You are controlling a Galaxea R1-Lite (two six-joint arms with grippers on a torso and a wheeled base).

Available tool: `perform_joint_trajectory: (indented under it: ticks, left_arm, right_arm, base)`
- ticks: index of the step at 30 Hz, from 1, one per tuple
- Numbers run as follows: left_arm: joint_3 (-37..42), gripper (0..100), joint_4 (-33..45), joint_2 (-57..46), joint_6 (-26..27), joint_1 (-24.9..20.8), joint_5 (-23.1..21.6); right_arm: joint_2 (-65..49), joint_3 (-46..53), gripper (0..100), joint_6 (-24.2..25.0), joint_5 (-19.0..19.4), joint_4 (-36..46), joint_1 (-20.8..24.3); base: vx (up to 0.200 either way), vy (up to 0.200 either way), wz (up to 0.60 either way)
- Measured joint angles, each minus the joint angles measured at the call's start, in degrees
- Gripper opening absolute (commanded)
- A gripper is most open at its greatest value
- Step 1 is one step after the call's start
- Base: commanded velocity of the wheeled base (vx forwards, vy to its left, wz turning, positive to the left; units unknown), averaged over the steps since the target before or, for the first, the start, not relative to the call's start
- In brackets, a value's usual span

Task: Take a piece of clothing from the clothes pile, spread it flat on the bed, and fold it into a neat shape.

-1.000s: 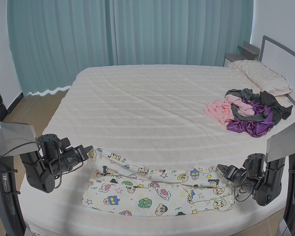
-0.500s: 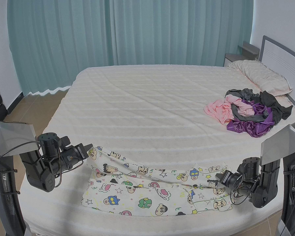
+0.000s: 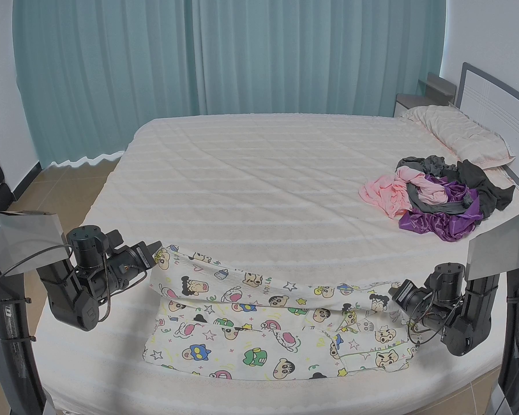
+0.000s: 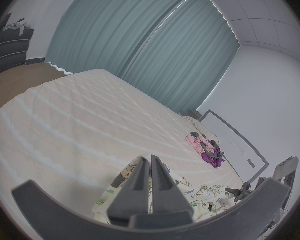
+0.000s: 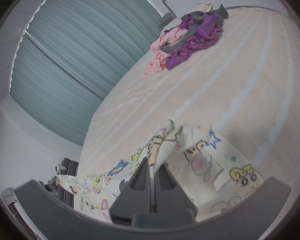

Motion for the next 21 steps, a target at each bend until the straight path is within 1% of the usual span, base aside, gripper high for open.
perform_joint_trajectory:
  ticks: [6, 10, 13, 17, 21]
  left_arm:
    - [-1.61, 0, 0.0, 0.27, -0.11, -0.04, 2.47]
    - [-2.74, 0, 0.04, 1.05, -0.2, -0.04, 4.6]
    - [-3.6, 0, 0.01, 1.79, -1.18, -0.06, 6.41]
    - [-4.33, 0, 0.0, 2.84, -3.01, -0.48, 8.63]
    - [-4.12, 0, -0.02, 3.47, -3.17, -0.74, 8.98]
  right_arm:
    - [-0.68, -2.16, 0, 1.54, -0.45, 0.02, -0.39]
    - [-0.85, -3.64, 0, 2.0, -1.87, 0.02, -0.41]
    - [-0.88, -4.61, 0, 2.24, -2.99, 0.0, -0.39]
    - [-0.85, -5.0, 0, 2.46, -3.23, 0.02, -0.3]
    - [-0.93, -4.44, 0, 2.41, -3.29, 0.0, -0.3]
  base:
    - [0.0, 0.0, 0.0]
    - [0.0, 0.0, 0.0]
    - [0.0, 0.0, 0.0]
    - [0.0, 0.0, 0.0]
    - [0.0, 0.0, 0.0]
